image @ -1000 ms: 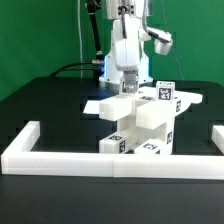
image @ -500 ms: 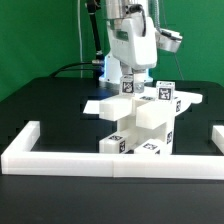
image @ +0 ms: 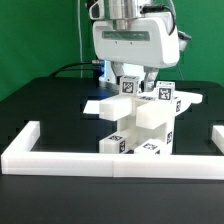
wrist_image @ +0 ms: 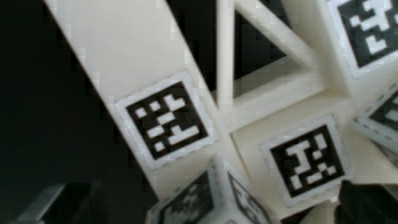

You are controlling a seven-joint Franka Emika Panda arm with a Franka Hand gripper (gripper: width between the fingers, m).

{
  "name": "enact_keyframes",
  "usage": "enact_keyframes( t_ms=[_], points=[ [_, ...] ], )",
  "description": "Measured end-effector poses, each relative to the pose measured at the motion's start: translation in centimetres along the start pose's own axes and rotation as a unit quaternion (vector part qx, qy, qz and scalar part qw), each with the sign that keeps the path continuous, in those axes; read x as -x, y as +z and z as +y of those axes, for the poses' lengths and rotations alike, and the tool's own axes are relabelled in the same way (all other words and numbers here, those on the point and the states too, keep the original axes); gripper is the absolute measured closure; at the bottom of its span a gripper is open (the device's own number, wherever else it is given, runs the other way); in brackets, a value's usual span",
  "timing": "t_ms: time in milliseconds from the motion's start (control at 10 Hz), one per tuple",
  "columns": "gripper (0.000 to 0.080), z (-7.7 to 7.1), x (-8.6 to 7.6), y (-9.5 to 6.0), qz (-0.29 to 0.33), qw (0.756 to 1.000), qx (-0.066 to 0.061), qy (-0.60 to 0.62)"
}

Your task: Assemble chair

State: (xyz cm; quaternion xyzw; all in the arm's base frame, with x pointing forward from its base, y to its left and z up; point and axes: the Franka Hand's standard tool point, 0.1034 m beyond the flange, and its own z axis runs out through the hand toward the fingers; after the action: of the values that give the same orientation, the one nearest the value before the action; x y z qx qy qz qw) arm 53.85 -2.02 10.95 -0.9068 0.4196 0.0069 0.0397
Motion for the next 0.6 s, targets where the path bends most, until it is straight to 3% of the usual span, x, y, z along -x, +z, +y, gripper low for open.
enact_keyframes(
  t_ms=[300,600],
  points=[
    [0.0151,0.01,-0.10,-0.04,0.003,0.990,0.004,-0.142],
    [0.0151,0.29,-0.31,-0.02,0.003,0.960,0.005,-0.278]
  ],
)
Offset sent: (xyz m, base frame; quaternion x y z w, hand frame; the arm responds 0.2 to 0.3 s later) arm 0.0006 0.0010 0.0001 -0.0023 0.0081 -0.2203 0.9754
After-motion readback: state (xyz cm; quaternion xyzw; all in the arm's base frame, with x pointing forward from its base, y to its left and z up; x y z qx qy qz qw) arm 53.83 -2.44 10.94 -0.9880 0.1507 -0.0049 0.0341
